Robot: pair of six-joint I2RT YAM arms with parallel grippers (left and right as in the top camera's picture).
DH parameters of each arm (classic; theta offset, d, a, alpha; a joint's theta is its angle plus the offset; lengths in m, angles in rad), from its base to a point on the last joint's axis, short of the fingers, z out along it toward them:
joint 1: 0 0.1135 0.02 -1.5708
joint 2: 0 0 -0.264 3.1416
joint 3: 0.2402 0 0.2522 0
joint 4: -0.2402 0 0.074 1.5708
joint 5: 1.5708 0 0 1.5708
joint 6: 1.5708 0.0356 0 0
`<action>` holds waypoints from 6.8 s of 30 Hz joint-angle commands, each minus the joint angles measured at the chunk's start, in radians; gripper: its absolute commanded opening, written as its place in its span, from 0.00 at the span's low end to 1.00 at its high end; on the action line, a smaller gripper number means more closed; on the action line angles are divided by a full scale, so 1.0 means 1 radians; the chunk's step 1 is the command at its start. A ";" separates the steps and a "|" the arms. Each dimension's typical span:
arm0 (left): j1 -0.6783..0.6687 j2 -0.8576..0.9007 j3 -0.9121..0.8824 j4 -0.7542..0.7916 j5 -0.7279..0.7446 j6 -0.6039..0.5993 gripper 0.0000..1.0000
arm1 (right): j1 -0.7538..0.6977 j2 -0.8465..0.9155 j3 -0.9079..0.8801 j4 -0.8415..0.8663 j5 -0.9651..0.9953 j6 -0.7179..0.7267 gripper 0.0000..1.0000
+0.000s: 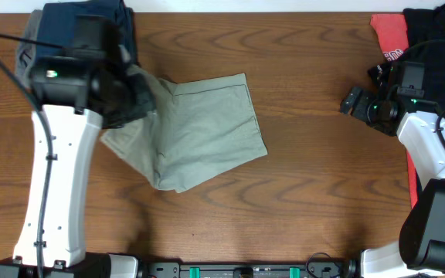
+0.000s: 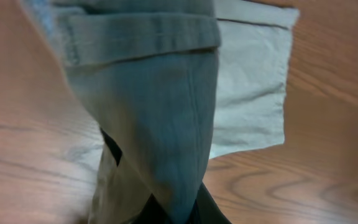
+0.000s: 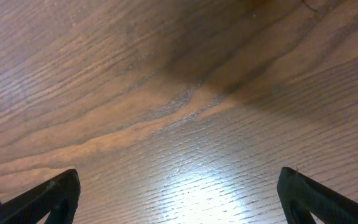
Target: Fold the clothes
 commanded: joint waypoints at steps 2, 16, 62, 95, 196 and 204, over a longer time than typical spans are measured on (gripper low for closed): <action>-0.117 0.053 0.016 0.044 -0.035 -0.054 0.06 | -0.004 0.000 0.022 0.000 -0.004 -0.011 0.99; -0.298 0.350 0.013 0.297 -0.033 -0.142 0.06 | -0.004 0.000 0.022 0.000 -0.004 -0.011 0.99; -0.363 0.610 0.012 0.591 0.147 -0.208 0.32 | -0.004 0.000 0.022 0.000 -0.004 -0.011 0.99; -0.475 0.662 -0.050 0.521 0.146 -0.148 0.62 | -0.004 0.000 0.022 0.000 -0.004 -0.011 0.99; -0.262 0.307 -0.155 0.599 0.195 -0.092 0.98 | -0.004 0.000 0.022 0.000 -0.004 -0.011 0.99; -0.069 0.267 -0.156 0.380 0.191 0.126 0.98 | -0.004 0.000 0.022 0.000 -0.004 -0.011 0.99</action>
